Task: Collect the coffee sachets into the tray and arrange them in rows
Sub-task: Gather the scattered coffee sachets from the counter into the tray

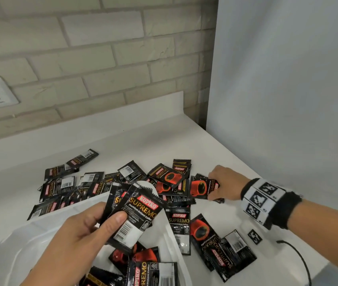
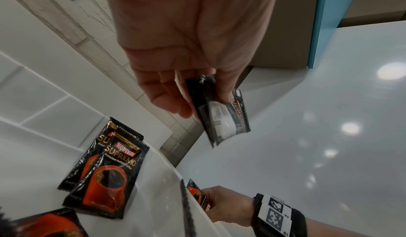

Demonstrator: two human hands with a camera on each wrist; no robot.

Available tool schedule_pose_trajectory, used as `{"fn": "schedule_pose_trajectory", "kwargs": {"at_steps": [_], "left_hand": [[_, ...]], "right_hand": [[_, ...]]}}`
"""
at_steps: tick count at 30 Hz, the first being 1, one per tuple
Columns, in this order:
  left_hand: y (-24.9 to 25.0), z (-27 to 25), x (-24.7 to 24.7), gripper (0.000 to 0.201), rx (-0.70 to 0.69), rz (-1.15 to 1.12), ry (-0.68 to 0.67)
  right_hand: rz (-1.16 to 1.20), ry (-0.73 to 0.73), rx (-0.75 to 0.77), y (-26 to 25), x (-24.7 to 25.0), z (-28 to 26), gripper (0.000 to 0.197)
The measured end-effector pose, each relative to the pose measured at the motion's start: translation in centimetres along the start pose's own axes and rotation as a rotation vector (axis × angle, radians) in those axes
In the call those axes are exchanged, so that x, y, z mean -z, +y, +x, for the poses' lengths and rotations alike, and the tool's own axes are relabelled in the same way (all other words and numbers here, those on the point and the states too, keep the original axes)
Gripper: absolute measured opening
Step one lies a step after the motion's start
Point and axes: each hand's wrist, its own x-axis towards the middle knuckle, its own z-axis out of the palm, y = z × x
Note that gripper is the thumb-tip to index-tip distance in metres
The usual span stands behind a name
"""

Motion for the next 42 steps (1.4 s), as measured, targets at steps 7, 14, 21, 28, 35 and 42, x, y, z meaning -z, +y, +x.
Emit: {"fn": "schedule_pose_trajectory", "kwargs": {"at_steps": [7,14,21,28,35,42], "left_hand": [[-0.9,0.2,0.7,0.064,-0.066,-0.007,-0.022],[0.2,1.2,-0.5,0.054,-0.05,-0.113,0.077],[1.8,2.1,-2.4,0.038,-0.155,-0.097,0.003],[2.7,1.9,-3.1,0.035,-0.092,-0.315,-0.037],[2.5,1.8,-3.5,0.035,-0.125,-0.287,0.0],[1.8,0.0,-1.2,0.051,-0.167,-0.24,0.099]], "right_hand": [[0.281,-0.072,-0.034,0.6,0.2,-1.3,0.043],[0.899,0.01,0.117,-2.1,4.5,-6.3,0.042],[1.118,0.01,0.325,-9.3,3.2,-8.1,0.045],[1.124,0.165,0.346,-12.0,2.3,-8.0,0.049],[1.011,0.064,0.373,-10.4,2.5,-8.4,0.048],[-0.144,-0.2,0.33,-2.7,-0.2,-9.3,0.034]]}}
